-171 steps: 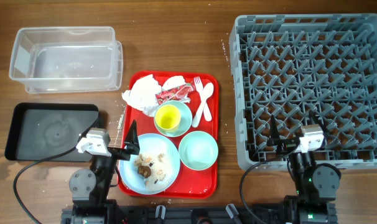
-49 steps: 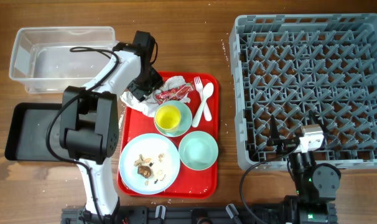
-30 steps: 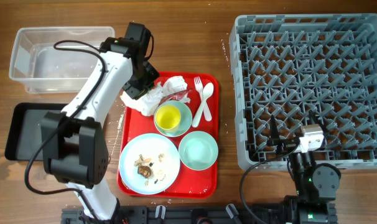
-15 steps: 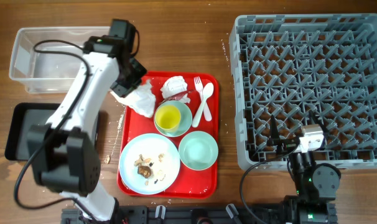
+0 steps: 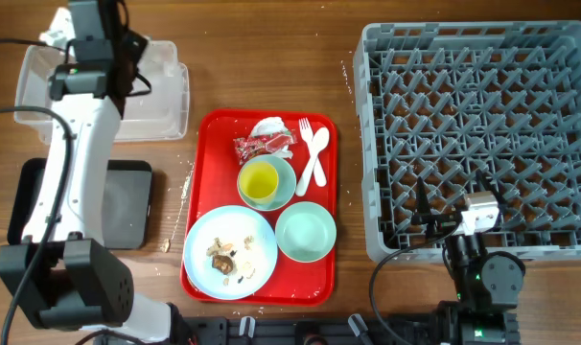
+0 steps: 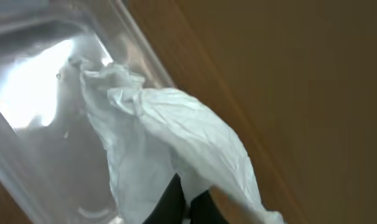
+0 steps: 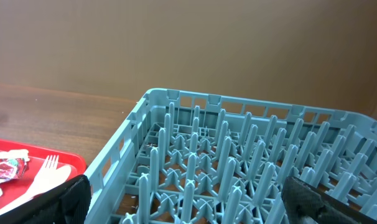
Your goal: Sort waste into correct bins and load items into the dishwasher rack
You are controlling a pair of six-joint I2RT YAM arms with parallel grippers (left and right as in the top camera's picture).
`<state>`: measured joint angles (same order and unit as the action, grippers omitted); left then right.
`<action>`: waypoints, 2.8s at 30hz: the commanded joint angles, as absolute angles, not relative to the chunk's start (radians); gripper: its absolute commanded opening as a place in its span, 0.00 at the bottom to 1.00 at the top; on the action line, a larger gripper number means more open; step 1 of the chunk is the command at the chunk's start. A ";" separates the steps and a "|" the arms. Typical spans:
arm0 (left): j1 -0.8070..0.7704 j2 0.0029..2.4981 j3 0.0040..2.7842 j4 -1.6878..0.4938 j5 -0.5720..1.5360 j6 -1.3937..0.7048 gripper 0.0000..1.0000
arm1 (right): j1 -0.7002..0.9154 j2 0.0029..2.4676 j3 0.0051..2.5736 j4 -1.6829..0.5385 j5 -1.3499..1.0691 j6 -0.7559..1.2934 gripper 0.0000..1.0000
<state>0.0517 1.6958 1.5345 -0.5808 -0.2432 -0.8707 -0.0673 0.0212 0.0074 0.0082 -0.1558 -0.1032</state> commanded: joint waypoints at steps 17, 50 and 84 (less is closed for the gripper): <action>0.110 1.629 1.547 -0.697 0.166 -0.791 0.77 | -0.072 0.014 0.005 0.011 -0.150 -0.113 1.00; -0.323 2.107 1.541 -0.935 0.159 -0.134 1.00 | -0.072 0.014 0.005 0.011 -0.150 -0.113 1.00; -0.173 1.954 1.559 -0.899 0.107 -0.435 0.04 | -0.072 0.014 0.005 0.011 -0.150 -0.113 1.00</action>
<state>-0.2165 2.0663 1.5436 -0.9009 0.1261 -0.3573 -0.0673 0.0212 0.0074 0.0082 -0.1558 -0.1032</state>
